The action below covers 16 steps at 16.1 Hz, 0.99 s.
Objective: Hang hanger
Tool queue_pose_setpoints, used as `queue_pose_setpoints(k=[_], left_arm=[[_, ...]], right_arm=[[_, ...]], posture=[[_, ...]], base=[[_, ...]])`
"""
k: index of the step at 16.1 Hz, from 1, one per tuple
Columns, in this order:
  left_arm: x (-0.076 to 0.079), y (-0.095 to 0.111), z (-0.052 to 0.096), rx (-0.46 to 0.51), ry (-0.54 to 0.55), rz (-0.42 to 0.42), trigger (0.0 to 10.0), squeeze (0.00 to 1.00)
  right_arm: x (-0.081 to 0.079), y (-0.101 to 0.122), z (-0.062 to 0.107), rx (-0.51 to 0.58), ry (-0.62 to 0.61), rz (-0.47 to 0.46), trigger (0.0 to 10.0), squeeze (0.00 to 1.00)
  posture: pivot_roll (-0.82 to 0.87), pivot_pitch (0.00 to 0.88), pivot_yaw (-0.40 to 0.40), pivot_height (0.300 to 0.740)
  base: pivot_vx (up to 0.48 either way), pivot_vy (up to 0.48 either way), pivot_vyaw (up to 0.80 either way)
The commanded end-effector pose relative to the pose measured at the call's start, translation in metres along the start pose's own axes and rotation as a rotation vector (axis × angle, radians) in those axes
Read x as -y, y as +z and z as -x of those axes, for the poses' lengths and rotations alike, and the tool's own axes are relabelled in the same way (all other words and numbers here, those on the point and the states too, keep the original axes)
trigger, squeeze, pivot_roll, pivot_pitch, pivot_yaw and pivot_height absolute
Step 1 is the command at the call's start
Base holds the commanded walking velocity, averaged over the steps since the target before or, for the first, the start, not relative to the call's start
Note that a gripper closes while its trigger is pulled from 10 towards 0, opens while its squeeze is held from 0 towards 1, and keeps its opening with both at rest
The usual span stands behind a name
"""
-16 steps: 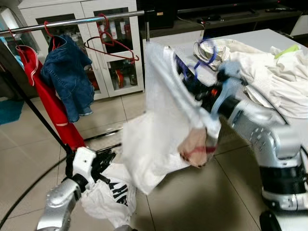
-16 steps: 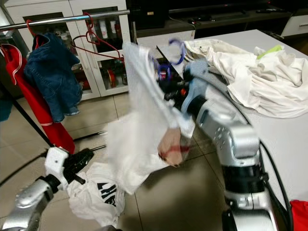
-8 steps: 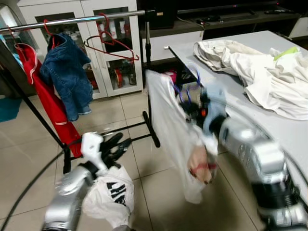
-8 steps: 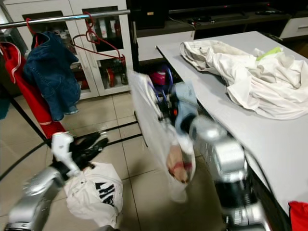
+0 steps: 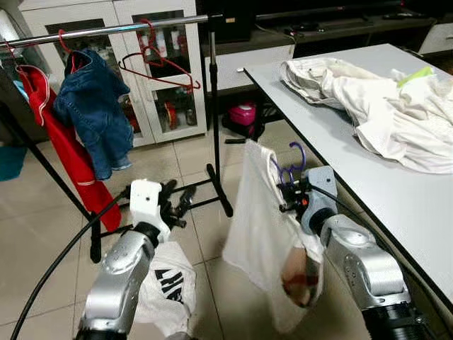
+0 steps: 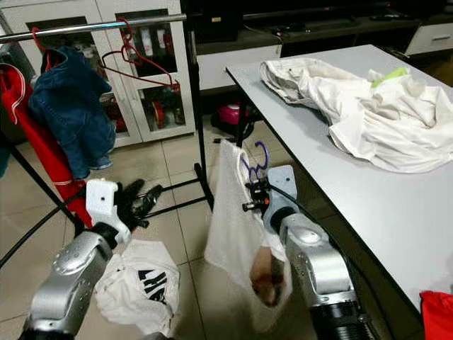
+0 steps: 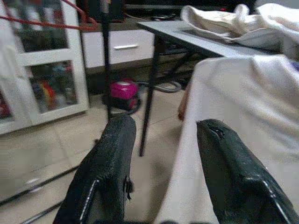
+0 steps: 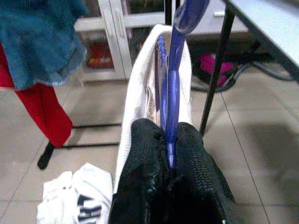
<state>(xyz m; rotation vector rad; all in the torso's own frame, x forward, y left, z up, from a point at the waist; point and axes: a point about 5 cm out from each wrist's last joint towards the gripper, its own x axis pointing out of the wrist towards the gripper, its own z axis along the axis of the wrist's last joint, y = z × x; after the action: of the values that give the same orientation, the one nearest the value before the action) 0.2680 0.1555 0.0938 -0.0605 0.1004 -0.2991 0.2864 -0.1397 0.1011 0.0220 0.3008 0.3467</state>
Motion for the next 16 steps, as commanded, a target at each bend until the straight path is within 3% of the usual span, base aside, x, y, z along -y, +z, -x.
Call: queue_pose_setpoints(k=[1,3,8,11,13,16], left_arm=[[-0.004,0.002,-0.002,-0.004,0.048,-0.017,10.0,0.00],[0.001,0.008,-0.006,0.007,0.007,-0.060,10.0,0.00],[-0.003,0.017,-0.008,0.036,0.048,-0.062,10.0,0.00],[-0.008,0.022,-0.008,0.055,0.071,-0.075,10.0,0.00],[-0.008,0.023,-0.009,0.063,0.073,-0.080,10.0,0.00],[-0.006,0.023,-0.011,0.066,0.074,-0.076,10.0,0.00]], right_arm=[[0.002,0.009,0.000,0.062,-0.003,-0.010,10.0,0.00],[-0.001,0.013,-0.002,0.091,0.011,-0.005,10.0,0.00],[-0.006,0.028,-0.002,0.190,0.027,0.004,10.0,0.00],[-0.015,0.030,-0.005,0.197,0.085,0.004,10.0,0.00],[-0.028,0.032,-0.002,0.195,0.187,0.121,10.0,0.00],[-0.038,0.034,-0.002,0.199,0.268,0.138,10.0,0.00]], posture=[[-0.02,0.000,0.056,0.740],[-0.01,0.000,0.057,0.740],[-0.01,0.000,0.071,0.740],[0.00,0.000,0.086,0.740],[-0.01,0.000,0.092,0.740],[-0.01,0.000,0.081,0.740]], base=[[0.307,0.000,0.00],[0.356,0.000,0.00],[0.361,0.000,-0.78],[0.369,0.000,0.00],[0.371,0.000,0.00],[0.375,0.000,0.80]])
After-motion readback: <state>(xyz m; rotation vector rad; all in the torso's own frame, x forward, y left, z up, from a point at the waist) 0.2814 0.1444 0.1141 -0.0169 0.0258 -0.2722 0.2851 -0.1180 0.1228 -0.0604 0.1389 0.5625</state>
